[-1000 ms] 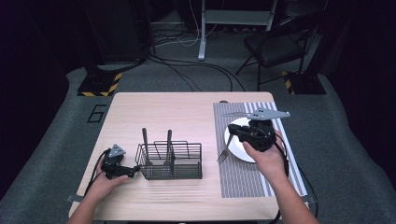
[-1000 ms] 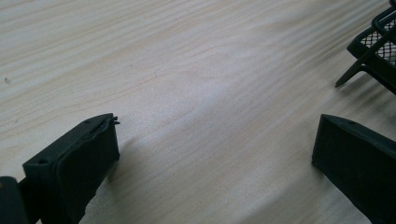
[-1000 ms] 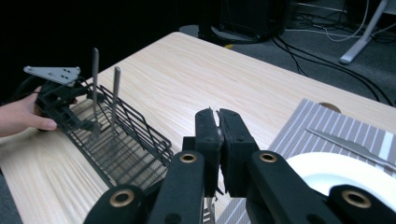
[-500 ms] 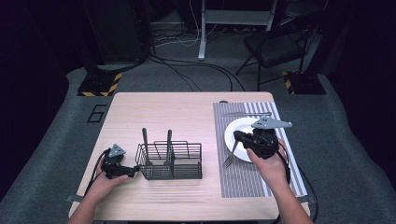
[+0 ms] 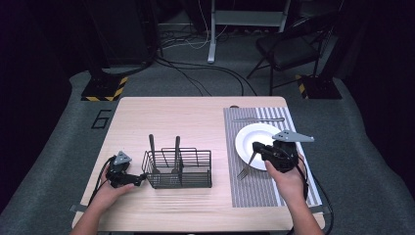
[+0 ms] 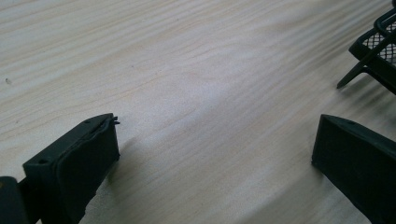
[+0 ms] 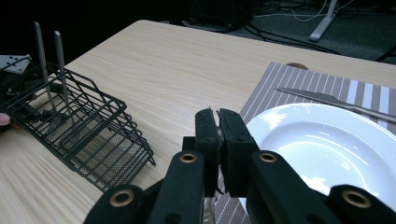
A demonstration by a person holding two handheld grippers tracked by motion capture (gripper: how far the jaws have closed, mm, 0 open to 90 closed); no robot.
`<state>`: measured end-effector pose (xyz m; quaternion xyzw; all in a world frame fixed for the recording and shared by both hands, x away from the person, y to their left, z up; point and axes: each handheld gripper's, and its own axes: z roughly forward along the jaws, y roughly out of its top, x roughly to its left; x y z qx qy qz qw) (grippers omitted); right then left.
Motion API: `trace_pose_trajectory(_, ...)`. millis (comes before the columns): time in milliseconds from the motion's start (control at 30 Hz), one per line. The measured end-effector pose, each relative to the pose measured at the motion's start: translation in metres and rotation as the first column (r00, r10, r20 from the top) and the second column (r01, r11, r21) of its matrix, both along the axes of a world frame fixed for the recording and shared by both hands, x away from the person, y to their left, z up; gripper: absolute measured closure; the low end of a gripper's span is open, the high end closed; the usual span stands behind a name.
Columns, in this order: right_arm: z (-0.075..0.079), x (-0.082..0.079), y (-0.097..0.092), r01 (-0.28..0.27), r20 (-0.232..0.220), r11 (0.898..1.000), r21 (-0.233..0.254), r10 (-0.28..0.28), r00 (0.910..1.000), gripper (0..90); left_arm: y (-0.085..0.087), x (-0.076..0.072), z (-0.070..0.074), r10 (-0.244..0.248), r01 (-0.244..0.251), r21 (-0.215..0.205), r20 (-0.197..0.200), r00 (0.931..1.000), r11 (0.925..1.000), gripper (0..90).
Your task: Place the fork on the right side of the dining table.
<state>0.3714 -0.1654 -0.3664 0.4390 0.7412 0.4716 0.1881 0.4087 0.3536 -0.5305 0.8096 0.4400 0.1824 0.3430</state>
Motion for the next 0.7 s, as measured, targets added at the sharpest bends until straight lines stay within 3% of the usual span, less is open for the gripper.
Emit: trace_pose_trajectory(700, -0.021, 0.001, -0.011, 0.048, -0.033, 0.998, 0.043, -0.046, 0.9984, 86.4, 0.000, 0.000, 0.000, 0.000, 0.000, 0.001, 0.001, 1.0000, 1.0000, 0.3)
